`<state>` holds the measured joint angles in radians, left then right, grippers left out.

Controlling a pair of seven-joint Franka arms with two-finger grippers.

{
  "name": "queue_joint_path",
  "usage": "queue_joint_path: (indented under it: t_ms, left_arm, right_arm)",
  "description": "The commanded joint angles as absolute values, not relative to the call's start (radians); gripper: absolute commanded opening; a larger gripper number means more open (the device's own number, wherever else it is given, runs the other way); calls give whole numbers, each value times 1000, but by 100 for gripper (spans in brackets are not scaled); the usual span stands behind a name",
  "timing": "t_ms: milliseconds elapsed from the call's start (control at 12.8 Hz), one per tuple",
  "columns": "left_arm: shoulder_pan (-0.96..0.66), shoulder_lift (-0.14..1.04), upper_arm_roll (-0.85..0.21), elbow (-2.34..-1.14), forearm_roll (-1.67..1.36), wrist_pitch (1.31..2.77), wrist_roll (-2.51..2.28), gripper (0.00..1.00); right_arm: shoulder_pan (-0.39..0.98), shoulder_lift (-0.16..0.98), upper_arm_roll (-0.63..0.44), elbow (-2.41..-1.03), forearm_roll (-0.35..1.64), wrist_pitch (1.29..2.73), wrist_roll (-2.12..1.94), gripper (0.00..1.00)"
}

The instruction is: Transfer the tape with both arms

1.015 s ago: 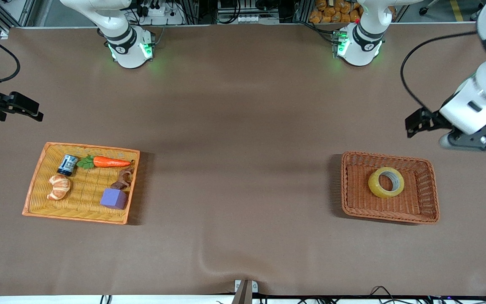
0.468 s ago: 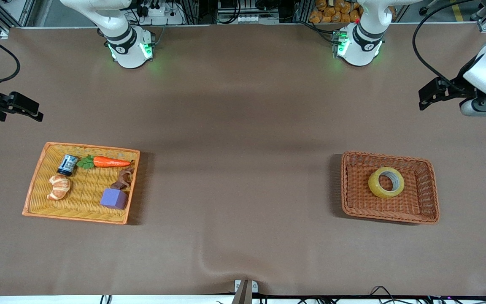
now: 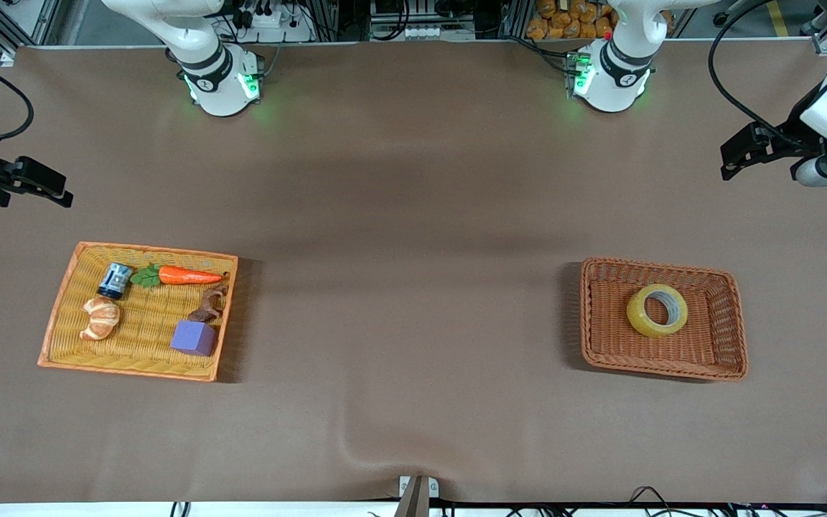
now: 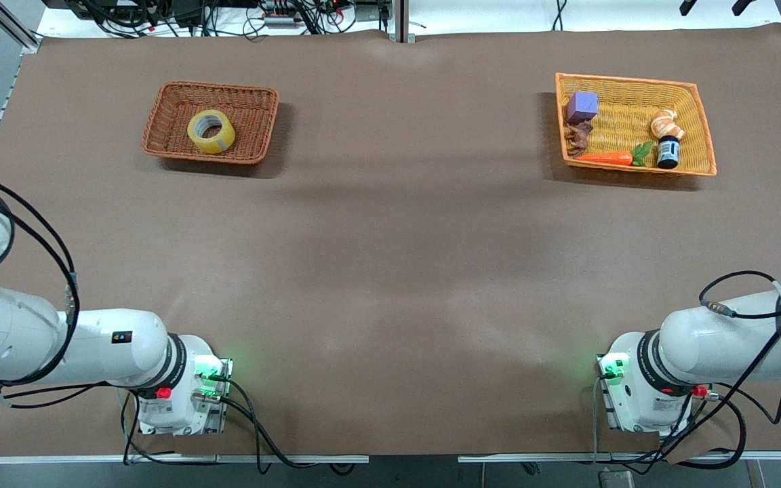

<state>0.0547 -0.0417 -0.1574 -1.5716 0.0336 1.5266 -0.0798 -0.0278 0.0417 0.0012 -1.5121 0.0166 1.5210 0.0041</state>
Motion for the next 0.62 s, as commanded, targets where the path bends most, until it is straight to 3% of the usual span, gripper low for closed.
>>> queue_joint_path:
  t_ms: [0,546]
  left_arm:
    - [46,-37,-143,-1558,31,1522,-91,100]
    - [46,-40,-133,-1557,34,1500,-84,100]
  right_arm:
    - [-48,25,15,-1526,18,1528,3,100]
    - [-49,25,15,-1526,18,1528,5,100]
